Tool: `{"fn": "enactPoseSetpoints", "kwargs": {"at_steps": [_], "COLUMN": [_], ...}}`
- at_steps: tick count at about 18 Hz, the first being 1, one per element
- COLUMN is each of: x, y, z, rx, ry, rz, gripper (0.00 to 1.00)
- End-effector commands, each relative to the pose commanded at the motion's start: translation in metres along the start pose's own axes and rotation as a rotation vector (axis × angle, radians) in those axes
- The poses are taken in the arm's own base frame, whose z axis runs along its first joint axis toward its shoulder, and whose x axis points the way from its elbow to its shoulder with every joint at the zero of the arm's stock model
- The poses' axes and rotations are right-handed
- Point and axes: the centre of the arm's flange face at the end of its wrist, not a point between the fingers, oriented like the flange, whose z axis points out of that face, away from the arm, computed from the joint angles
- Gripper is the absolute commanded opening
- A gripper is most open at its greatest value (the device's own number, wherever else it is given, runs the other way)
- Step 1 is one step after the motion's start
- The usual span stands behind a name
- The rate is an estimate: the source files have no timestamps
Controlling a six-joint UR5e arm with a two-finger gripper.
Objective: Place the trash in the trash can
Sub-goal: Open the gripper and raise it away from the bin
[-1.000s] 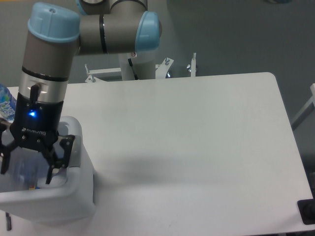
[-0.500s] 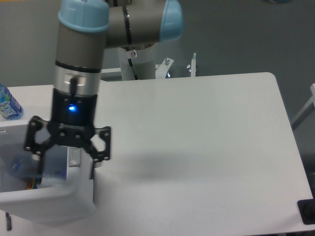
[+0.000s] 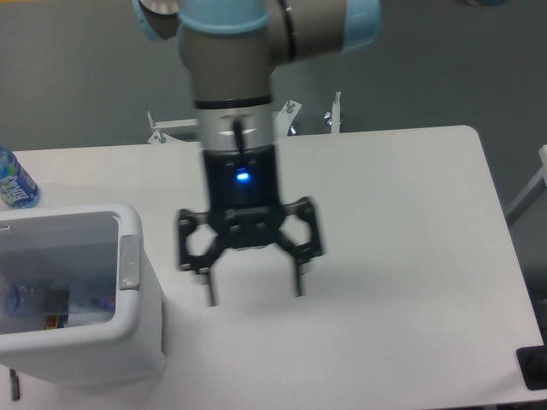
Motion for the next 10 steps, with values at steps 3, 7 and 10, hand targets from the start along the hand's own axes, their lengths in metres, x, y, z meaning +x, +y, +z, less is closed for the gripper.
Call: {"fn": "enactPoseSetpoints", "kwargs": {"at_steps": [3, 7, 10], "x": [-0.012, -0.029, -0.033], "y": [0.017, 0.038, 0.045], "z": [0.000, -0.010, -0.012], "rx": [-0.110, -0.252, -0.329], "ry": [0.010, -0.016, -0.012], "rz": [0.163, 0.346, 0.404], "gripper": [1.00, 1.00, 1.00]}}
